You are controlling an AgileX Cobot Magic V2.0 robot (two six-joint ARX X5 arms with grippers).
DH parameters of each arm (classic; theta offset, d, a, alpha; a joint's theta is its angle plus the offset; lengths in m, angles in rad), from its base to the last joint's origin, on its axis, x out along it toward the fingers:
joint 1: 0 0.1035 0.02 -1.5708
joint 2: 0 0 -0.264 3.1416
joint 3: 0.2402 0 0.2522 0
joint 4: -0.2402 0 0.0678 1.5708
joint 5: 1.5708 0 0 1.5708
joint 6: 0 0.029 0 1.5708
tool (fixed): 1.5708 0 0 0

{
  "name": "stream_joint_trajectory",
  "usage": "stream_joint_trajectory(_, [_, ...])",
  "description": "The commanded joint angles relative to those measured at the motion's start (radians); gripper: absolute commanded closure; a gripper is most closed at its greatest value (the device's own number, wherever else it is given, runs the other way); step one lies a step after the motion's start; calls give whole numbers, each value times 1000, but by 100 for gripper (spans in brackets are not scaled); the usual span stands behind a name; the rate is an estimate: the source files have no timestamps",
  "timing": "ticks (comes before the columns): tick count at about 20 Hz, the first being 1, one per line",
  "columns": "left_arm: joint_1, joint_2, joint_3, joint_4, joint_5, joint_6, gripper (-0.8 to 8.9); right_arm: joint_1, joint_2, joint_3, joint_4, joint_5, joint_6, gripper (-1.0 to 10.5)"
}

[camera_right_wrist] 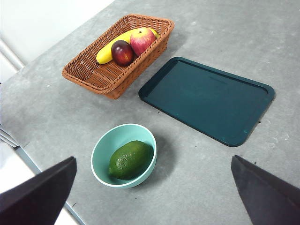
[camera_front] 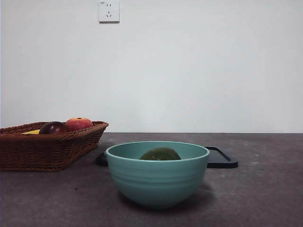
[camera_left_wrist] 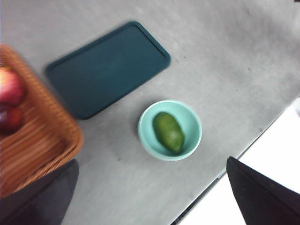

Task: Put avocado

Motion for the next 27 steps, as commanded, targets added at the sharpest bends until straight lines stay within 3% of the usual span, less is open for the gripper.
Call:
stream_joint_trajectory(1, [-11,-160,-92,9,-26,14,314,6,4,13,6,-3,3,348])
stream_joint_trajectory(6, [-11,-521,-336,108,-27,-6,314,6,5,13,3,-2,21,348])
stream_joint_trajectory(9, [-11,-643,-441,107,-64,-7,314,6,6,13,3,-1,22,348])
stream_joint_trajectory(15, [-11,-674,-465,115,-66,-9,314,36,66,13,7,-2,72,348])
stream_joint_trajectory(19, [-11,-674,-465,133,-66,-9,314,130,199,18,80,3,132,348])
stream_joint_trajectory(22, [-11,-674,-465,132,-66,-10,314,234,330,48,151,64,179,348])
stream_joint_trajectory(27, [-11,-674,-465,129,-66,-9,314,397,628,227,60,292,207,349])
